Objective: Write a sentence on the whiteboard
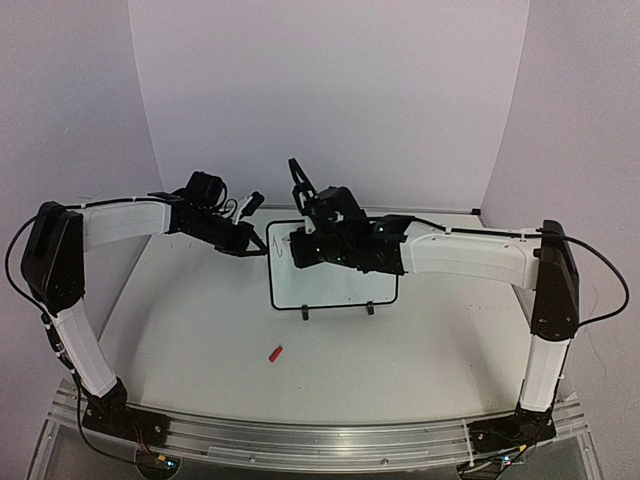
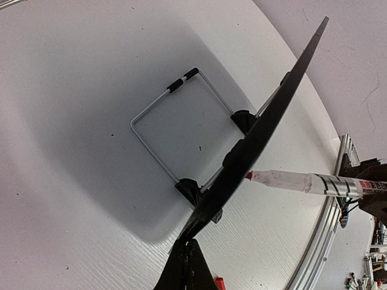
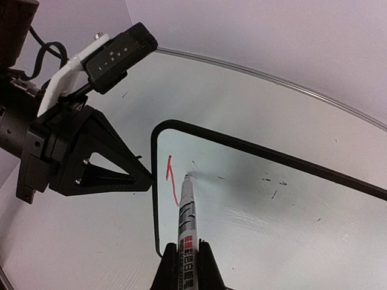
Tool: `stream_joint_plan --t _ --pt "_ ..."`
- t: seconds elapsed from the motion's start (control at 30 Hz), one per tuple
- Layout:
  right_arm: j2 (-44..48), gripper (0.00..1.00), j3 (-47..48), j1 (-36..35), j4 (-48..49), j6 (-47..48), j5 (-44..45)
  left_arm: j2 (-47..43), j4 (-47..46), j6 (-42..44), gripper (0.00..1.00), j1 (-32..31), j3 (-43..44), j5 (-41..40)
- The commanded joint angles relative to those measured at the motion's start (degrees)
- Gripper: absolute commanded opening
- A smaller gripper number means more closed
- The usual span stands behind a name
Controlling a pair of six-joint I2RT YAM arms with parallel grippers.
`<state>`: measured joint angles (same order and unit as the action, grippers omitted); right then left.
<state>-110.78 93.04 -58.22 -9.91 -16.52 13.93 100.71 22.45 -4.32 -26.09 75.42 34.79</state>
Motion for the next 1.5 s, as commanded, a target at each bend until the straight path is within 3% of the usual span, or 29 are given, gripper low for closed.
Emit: stream_joint_plan --t 0.0,0.47,1.3,1.47 --pt "1.22 0.00 -1.11 0.00 0.69 -0.86 -0.01 0.10 -1.70 0.87 0.00 -0.64 2.10 1.05" --pt "-0.21 0.00 -1.01 0.01 0.60 -1.40 -1.61 -0.07 -1.63 0.80 0.00 -0.63 2.19 1.43" --pt "-0.56 0.00 4.24 -0.02 0.24 1.46 3.22 -0.16 -1.71 0.76 0.00 -0.63 2.19 1.51" --pt "-0.71 0.00 4.09 -0.04 0.05 1.81 0.61 -0.22 -1.70 0.78 0.00 -0.66 2.19 1.51"
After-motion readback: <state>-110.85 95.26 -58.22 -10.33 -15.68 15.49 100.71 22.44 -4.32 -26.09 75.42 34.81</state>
